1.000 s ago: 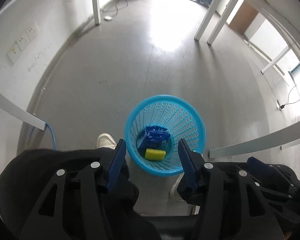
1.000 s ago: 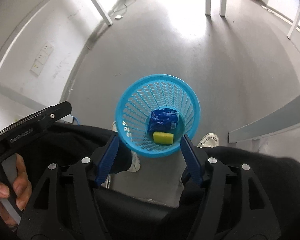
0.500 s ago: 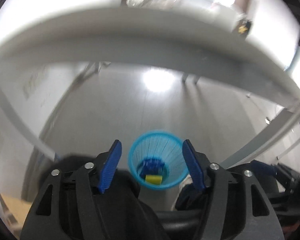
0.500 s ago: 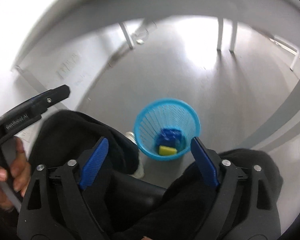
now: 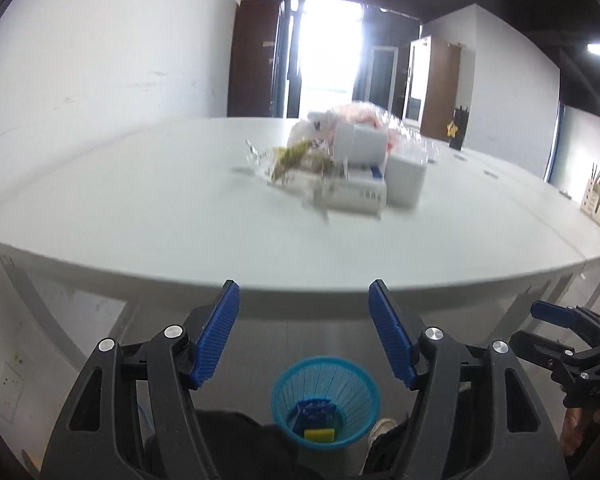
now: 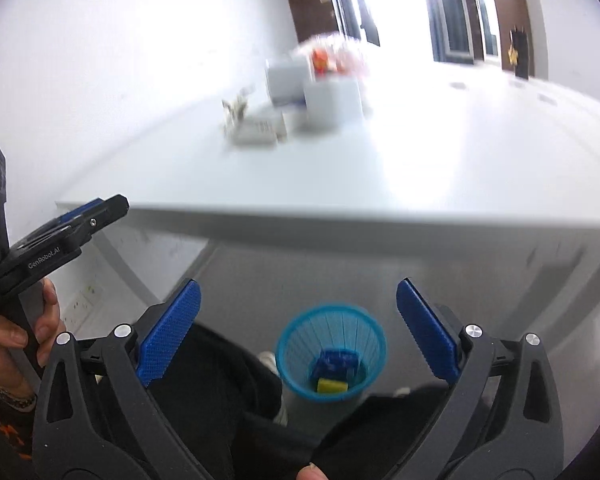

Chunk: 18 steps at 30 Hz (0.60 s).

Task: Collect trash
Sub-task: 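Raise both tools back toward the trash pile on the table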

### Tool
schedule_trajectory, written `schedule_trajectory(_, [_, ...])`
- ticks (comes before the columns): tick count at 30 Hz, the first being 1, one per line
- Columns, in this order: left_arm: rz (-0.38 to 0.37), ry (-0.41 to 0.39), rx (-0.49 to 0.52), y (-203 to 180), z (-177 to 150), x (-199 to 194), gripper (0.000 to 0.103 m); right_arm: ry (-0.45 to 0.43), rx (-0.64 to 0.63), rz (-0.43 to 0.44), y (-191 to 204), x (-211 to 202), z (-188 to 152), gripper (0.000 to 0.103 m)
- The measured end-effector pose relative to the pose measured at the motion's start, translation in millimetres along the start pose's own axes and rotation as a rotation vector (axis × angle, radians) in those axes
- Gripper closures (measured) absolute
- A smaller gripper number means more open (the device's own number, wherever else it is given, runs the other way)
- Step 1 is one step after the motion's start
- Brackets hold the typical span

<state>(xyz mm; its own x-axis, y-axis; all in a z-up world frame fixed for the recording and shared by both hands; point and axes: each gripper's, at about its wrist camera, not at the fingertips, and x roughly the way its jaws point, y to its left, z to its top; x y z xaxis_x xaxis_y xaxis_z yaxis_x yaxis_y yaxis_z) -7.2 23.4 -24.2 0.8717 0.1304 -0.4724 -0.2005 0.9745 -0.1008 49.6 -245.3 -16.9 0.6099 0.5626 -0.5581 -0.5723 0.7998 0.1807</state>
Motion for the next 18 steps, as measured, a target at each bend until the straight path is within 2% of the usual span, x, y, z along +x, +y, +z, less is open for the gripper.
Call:
schedule_trajectory(4, [-0.016,-0.040,-0.021,-4.7,26.2,-2.3,0.036,-0.055,-0.026,-0.002,2.4,-5.5,30.5,0.009])
schedule_trajectory(10, [-0.044,-0.039,-0.018,-10.0,47.3,3.2,0.035,-0.101,-0.064,-0.006,0.3,-7.4,62.8,0.009])
schedule_trajectory(18, [-0.068,-0.014,0.030,-20.4,63.5,21.6,0.033,-0.103,-0.087,-0.009,-10.7,15.8,96.6,0.009])
